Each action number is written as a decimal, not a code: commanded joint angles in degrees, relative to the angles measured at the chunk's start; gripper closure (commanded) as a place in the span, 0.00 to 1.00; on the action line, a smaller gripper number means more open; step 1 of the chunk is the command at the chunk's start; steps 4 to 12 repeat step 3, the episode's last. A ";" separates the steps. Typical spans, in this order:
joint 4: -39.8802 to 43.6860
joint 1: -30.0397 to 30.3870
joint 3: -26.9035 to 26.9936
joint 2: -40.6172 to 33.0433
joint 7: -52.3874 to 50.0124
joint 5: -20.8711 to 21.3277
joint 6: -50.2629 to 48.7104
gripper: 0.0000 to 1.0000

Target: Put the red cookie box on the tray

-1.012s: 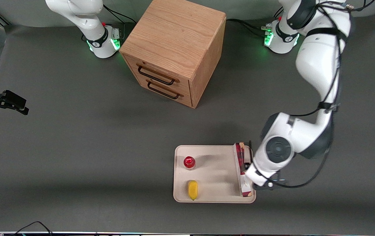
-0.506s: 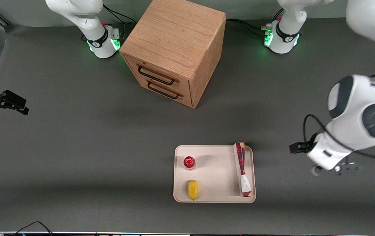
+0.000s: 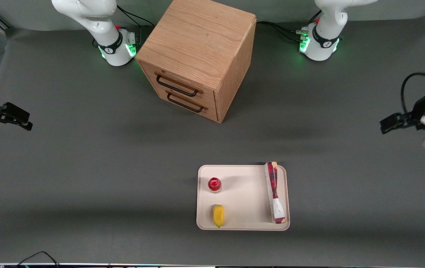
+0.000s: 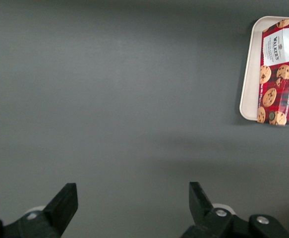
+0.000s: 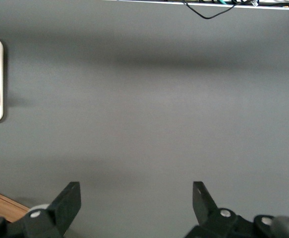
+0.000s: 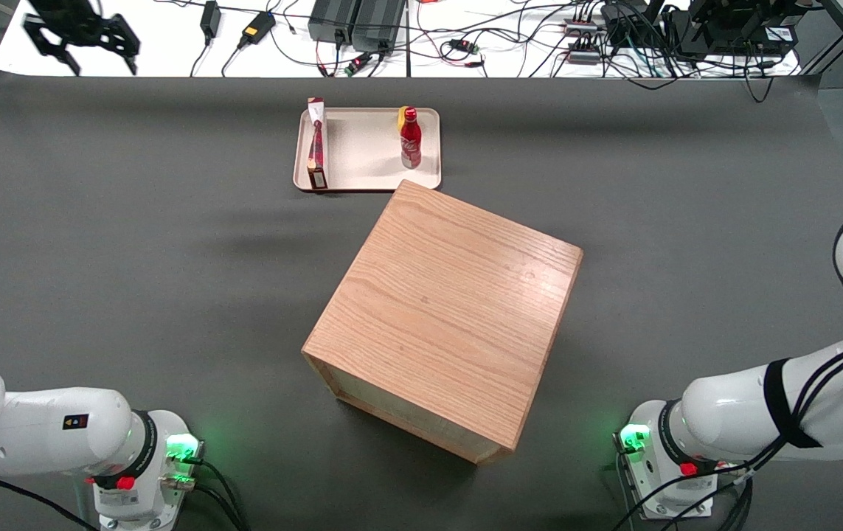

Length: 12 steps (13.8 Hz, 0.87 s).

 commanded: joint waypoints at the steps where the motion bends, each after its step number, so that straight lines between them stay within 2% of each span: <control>1: -1.07 -0.46 0.87 -2.86 1.86 -0.87 -2.22 0.00; 3: 1.30 -0.46 0.88 -2.68 3.25 -0.87 -5.38 0.00; 12: 1.30 -0.46 0.88 -2.68 3.25 -0.87 -5.38 0.00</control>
